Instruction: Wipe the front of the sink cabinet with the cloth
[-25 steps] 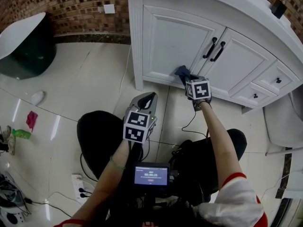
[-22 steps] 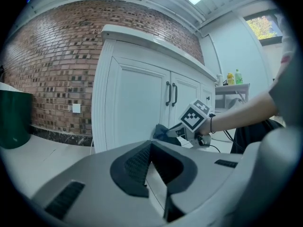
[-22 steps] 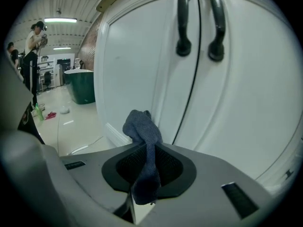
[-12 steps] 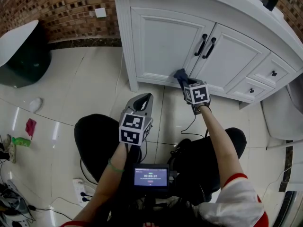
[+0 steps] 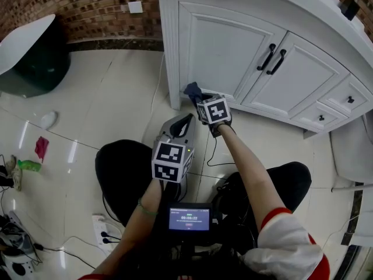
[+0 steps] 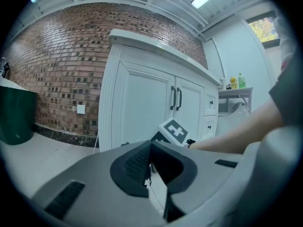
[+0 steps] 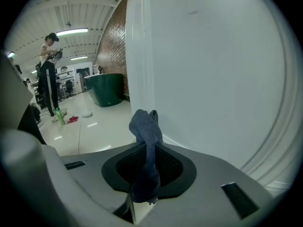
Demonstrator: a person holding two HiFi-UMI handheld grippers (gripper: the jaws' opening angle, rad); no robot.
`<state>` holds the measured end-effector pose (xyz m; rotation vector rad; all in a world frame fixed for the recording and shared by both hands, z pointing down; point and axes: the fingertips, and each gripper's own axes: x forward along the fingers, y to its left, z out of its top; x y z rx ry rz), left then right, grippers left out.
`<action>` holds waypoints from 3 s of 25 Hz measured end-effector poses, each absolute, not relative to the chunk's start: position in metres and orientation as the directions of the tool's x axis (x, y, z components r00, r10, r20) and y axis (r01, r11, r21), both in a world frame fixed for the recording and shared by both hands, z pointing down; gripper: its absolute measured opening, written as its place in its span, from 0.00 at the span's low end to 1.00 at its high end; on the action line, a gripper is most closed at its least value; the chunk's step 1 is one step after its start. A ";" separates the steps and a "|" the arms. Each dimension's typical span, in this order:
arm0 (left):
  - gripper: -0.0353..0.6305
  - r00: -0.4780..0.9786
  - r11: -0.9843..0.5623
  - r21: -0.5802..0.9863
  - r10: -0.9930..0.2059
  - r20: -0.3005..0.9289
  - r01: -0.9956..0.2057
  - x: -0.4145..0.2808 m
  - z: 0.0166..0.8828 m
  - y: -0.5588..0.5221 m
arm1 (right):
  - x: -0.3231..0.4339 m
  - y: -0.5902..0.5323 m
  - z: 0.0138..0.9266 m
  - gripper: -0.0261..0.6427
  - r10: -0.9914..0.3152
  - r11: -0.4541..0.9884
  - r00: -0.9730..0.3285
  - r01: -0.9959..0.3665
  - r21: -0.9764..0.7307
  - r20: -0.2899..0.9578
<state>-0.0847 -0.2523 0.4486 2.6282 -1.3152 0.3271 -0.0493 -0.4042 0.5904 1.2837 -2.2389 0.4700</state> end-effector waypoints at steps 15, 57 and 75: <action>0.08 0.586 -0.595 0.059 -0.760 0.280 -0.801 -0.081 0.455 -0.261 | 0.012 -0.413 0.636 0.13 -0.673 0.405 -0.307 -0.914 -0.013 0.673; 0.08 0.649 -0.680 0.009 -0.697 0.304 -0.733 -0.013 0.450 -0.199 | 0.095 -0.193 0.483 0.13 -0.910 0.198 -0.303 -0.918 -0.343 0.283; 0.08 0.634 -0.655 0.015 -0.726 0.266 -0.756 -0.024 0.443 -0.187 | 0.072 -0.175 0.481 0.13 -0.905 0.255 -0.329 -0.927 -0.275 0.271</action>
